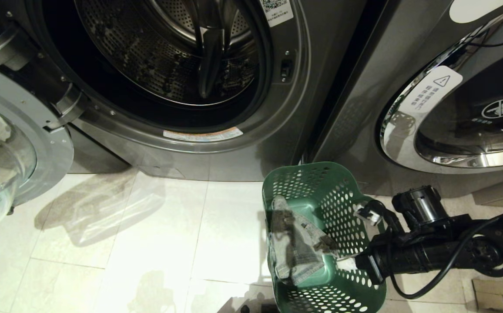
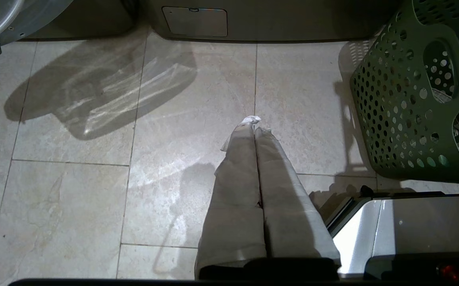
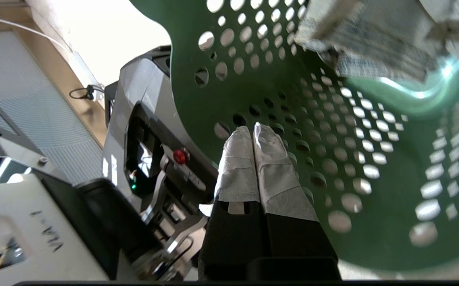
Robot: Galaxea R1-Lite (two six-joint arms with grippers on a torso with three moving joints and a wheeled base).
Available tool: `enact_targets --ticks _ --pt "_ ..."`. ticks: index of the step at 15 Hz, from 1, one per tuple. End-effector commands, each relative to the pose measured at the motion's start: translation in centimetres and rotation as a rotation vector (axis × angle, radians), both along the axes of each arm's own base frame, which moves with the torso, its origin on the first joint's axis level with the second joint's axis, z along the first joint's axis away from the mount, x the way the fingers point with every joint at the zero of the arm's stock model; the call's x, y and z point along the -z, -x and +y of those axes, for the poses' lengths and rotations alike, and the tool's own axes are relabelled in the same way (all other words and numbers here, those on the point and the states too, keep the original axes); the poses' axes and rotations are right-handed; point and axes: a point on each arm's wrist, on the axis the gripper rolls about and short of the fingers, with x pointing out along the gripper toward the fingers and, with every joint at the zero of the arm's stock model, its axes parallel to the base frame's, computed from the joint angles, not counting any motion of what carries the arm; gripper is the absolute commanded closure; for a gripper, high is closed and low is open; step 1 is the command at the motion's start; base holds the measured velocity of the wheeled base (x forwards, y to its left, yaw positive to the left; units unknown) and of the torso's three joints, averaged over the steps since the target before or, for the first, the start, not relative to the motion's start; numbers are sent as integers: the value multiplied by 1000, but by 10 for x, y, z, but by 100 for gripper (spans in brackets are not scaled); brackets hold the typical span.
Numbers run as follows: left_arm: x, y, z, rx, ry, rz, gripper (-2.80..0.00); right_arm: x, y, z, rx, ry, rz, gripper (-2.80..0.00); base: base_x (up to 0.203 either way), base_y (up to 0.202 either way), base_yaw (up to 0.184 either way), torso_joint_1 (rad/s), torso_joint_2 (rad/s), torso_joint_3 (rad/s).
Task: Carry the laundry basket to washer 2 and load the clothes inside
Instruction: Place the clothes into the washing machine
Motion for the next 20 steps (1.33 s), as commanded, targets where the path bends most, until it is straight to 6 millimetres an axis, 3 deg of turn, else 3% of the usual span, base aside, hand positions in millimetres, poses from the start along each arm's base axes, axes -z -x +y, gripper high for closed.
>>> enact_targets --ticks 1,5,8,15,20 --pt "0 0 0 0 0 1 0 18 -3 11 -34 5 20 0 0 0 0 0 0 0" --pt "0 0 0 0 0 0 0 43 -14 30 -24 43 -26 0 0 0 0 0 0 0" --pt "0 0 0 0 0 1 0 60 -34 37 43 50 -118 0 0 0 0 0 0 0" --pt "0 0 0 0 0 0 0 74 -67 48 121 13 -177 0 0 0 0 0 0 0" --pt "0 0 0 0 0 0 0 86 -68 48 118 42 -119 0 0 0 0 0 0 0"
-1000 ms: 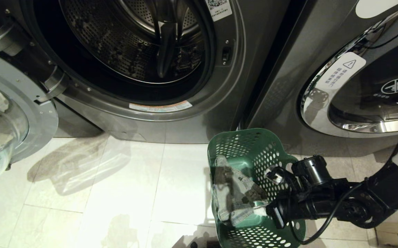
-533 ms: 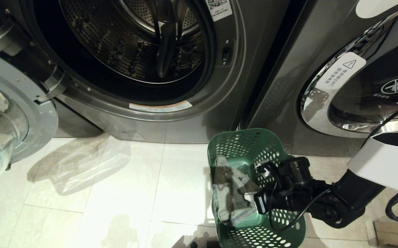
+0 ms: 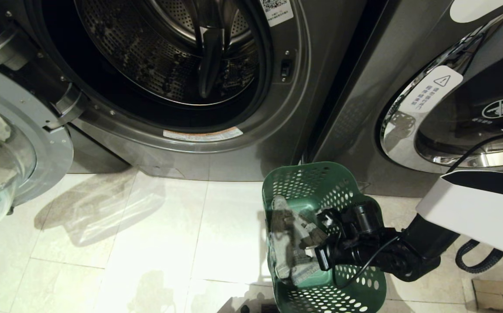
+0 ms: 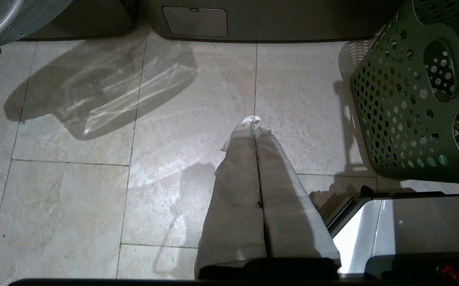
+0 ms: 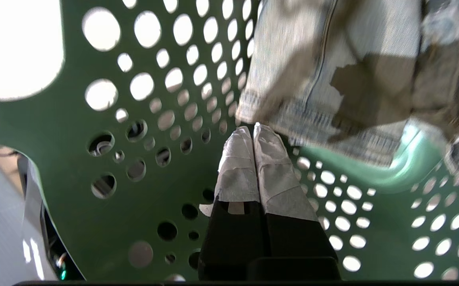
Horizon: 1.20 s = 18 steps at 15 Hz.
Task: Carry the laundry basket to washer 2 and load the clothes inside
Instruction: Place the clothes into the washing machine
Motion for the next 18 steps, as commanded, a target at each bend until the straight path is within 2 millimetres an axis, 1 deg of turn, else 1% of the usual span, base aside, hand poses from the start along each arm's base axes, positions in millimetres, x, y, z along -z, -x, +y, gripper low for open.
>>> enact_targets --ticks 1,5,7,8,11,14,15,18 --pt "0 0 0 0 0 2 0 5 1 0 -2 6 20 0 0 0 0 0 0 0" --pt "0 0 0 0 0 2 0 18 0 0 -2 25 76 0 0 0 0 0 0 0" --pt "0 0 0 0 0 2 0 21 -6 3 -2 23 68 0 0 0 0 0 0 0" --pt "0 0 0 0 0 2 0 26 -10 5 -4 25 72 0 0 0 0 0 0 0" --pt "0 0 0 0 0 2 0 36 -12 7 -14 45 112 0 0 0 0 0 0 0" --pt "0 0 0 0 0 0 0 37 -23 13 -1 50 72 0 0 0 0 0 0 0" --pt "0 0 0 0 0 2 0 37 -28 15 24 67 50 -280 0 0 0 0 0 0" --pt "0 0 0 0 0 2 0 38 -36 18 50 69 6 -280 0 0 0 0 0 0"
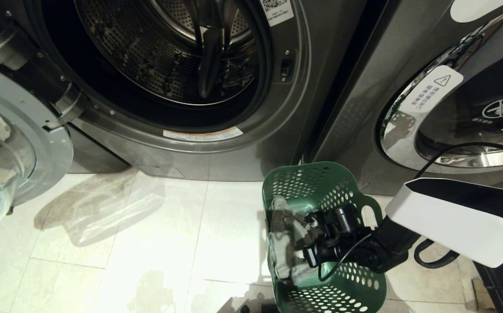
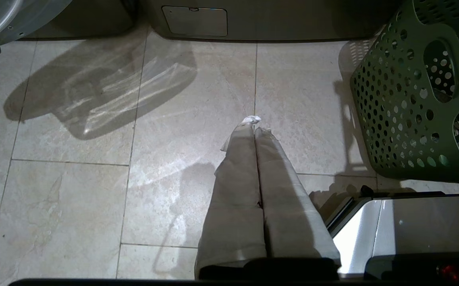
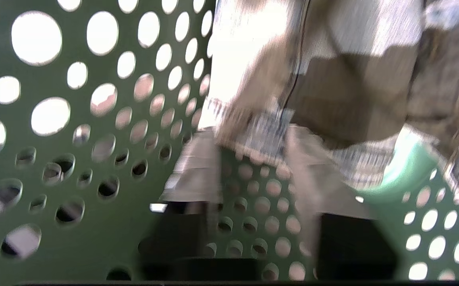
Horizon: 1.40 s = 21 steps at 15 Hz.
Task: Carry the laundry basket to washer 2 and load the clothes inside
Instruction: Place the clothes into the washing machine
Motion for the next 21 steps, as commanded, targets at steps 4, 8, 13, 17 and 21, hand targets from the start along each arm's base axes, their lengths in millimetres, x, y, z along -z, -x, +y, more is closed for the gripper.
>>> enact_targets --ticks 4,8,13,17,21 --pt "0 0 0 0 0 1 0 -2 -10 4 5 -44 -106 -280 0 0 0 0 0 0" --pt "0 0 0 0 0 1 0 14 -16 4 99 30 -123 -280 0 0 0 0 0 0" --pt "0 0 0 0 0 1 0 27 -18 6 138 3 -82 -280 0 0 0 0 0 0" --pt "0 0 0 0 0 1 0 26 -23 11 154 26 -49 -280 0 0 0 0 0 0" --pt "0 0 0 0 0 1 0 8 -15 -1 219 113 35 -280 0 0 0 0 0 0"
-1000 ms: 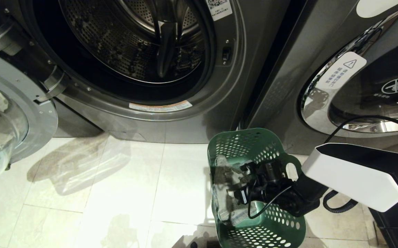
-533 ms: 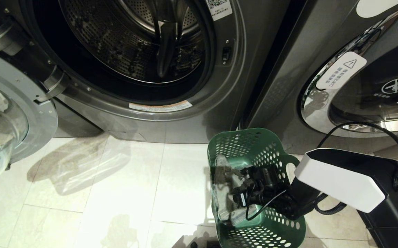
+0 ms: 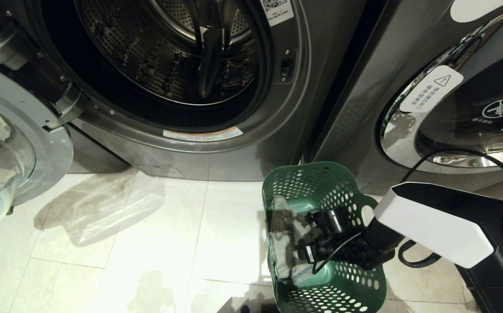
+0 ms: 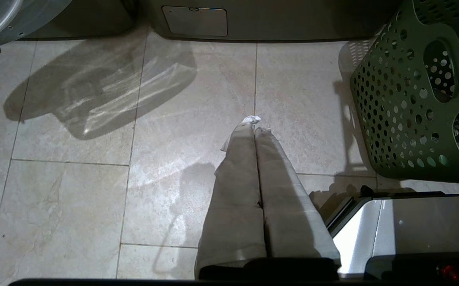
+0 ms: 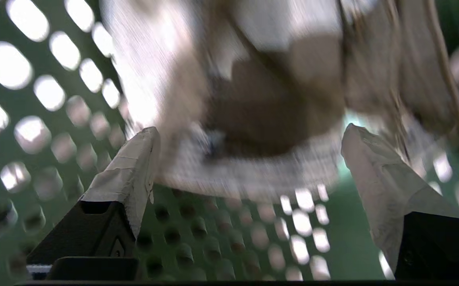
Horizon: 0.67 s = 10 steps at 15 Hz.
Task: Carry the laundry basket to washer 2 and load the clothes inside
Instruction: Place the clothes into the washing machine
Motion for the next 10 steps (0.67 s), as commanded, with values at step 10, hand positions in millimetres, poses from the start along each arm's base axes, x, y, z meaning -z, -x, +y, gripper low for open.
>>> enact_targets --ticks 10 --pt "0 0 0 0 -1 1 0 -1 12 -11 -20 73 89 -280 0 0 0 0 0 0"
